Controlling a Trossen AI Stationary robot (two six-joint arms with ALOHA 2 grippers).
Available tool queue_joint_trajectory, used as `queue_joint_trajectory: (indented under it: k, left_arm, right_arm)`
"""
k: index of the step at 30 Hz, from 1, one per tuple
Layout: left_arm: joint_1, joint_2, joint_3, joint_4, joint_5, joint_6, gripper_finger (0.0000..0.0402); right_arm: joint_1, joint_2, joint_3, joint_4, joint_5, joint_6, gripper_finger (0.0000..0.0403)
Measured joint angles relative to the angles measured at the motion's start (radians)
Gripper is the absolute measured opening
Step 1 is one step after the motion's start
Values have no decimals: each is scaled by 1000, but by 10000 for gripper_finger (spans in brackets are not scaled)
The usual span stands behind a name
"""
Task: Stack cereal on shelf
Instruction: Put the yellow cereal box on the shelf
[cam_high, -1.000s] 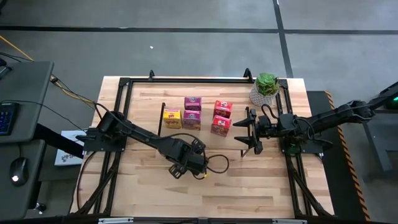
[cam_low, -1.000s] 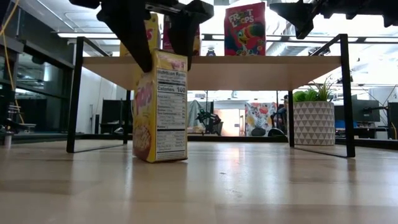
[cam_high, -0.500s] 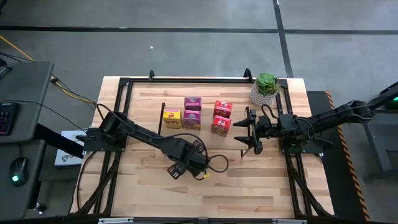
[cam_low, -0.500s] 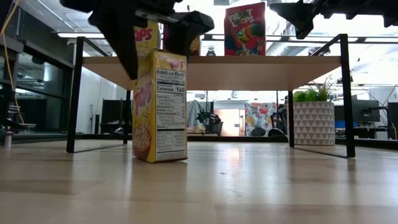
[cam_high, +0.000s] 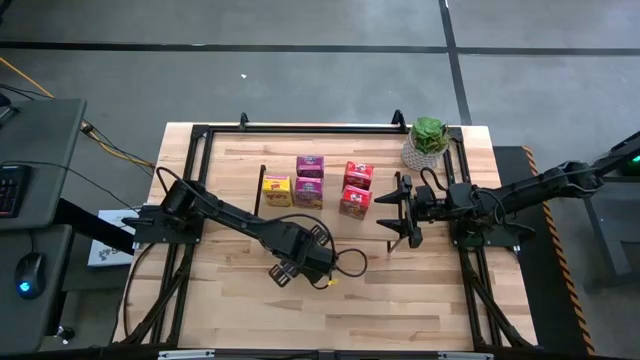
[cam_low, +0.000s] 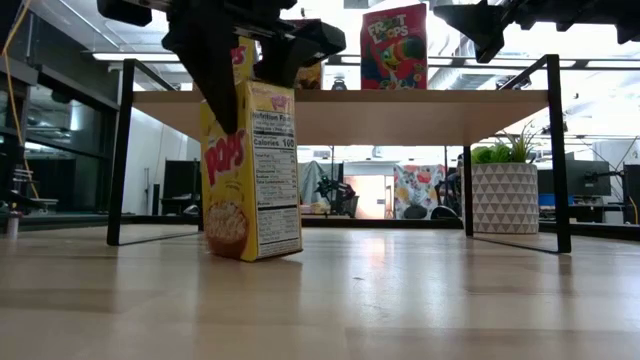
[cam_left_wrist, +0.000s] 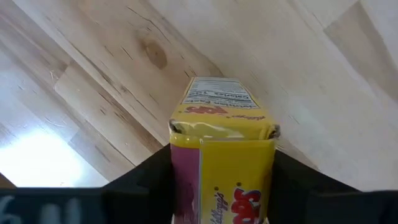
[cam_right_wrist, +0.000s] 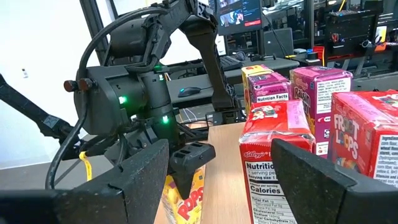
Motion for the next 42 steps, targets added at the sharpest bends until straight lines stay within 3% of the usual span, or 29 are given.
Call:
queue_joint_trajectory:
  k: [7,12,17,21,26,29,31,42]
  left_arm:
    - [-11,0,32,-59,28,-104,144]
    - [-45,0,146,-159,151,-276,144]
    - [-91,0,336,-297,214,-422,143]
    - [-125,-1,521,-444,158,-532,144]
    - [-146,-44,646,-441,4,-583,144]
    - [-142,-107,609,-447,-125,-576,144]
    - [-118,-136,583,-438,-154,-583,144]
    - [60,-290,288,-441,-79,-655,145]
  right_arm:
    - [0,0,0,0,0,0,275]
    - [0,0,0,-4,4,-4,275]
    - [0,0,0,-4,3,-2,275]
    - [0,0,0,-4,3,0,275]
    - [0,0,0,-6,3,0,275]
    - [0,3,0,-13,2,3,275]
    - [0,6,0,-28,2,3,275]
    - [0,18,0,-20,-2,1,275]
